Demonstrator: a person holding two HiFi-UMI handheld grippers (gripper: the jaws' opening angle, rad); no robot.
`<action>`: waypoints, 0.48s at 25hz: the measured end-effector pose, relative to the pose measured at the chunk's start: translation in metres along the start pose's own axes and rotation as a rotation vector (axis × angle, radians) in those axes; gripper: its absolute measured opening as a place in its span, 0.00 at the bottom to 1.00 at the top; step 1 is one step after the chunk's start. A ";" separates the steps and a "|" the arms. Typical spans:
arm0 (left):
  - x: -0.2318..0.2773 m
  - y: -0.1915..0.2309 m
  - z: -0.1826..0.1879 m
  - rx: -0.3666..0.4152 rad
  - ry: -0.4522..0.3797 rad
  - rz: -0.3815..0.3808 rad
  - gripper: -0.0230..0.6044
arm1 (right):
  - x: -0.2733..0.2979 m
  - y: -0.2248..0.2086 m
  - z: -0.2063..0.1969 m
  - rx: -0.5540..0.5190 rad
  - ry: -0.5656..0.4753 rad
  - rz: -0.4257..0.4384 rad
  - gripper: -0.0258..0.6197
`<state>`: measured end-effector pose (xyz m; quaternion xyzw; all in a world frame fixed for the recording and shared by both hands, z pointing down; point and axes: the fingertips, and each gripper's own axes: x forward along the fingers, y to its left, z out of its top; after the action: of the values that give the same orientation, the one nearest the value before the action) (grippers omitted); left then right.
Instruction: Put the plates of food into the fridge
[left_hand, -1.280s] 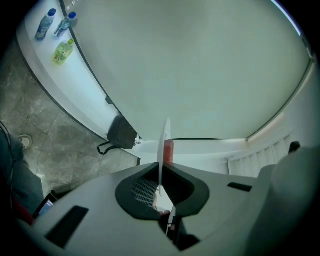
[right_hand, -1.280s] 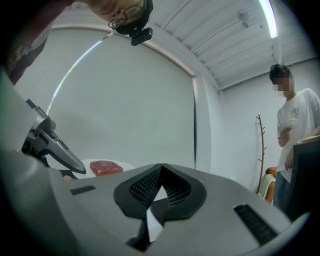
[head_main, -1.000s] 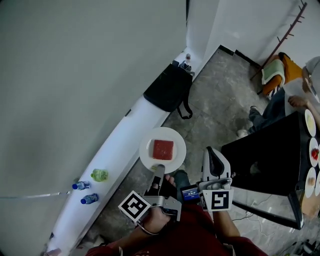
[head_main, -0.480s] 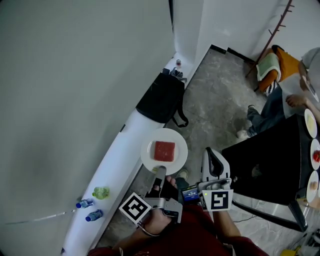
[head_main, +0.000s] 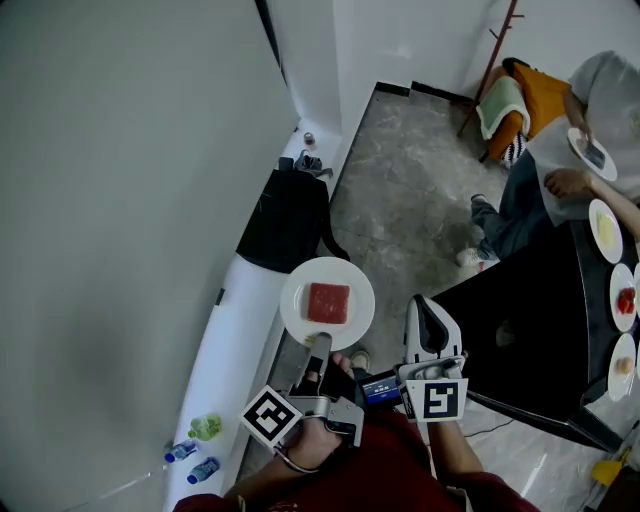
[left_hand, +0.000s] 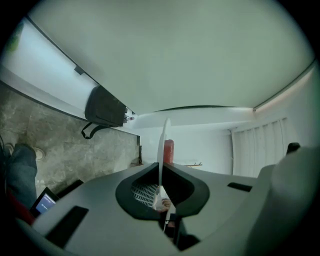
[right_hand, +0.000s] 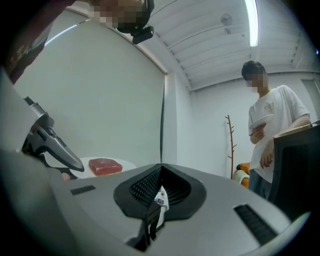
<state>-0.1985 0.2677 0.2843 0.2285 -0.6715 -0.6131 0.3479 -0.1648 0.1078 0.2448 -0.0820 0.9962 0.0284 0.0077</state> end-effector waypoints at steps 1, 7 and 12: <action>0.011 -0.003 -0.004 0.005 0.019 0.000 0.06 | 0.003 -0.011 -0.001 0.004 0.001 -0.021 0.06; 0.076 -0.019 -0.044 0.027 0.137 -0.011 0.06 | 0.012 -0.080 -0.002 0.008 -0.005 -0.162 0.06; 0.117 -0.029 -0.082 0.043 0.264 -0.015 0.06 | 0.003 -0.127 -0.009 0.014 0.011 -0.274 0.06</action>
<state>-0.2170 0.1228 0.2785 0.3198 -0.6312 -0.5656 0.4236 -0.1467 -0.0186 0.2469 -0.2172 0.9759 0.0196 0.0065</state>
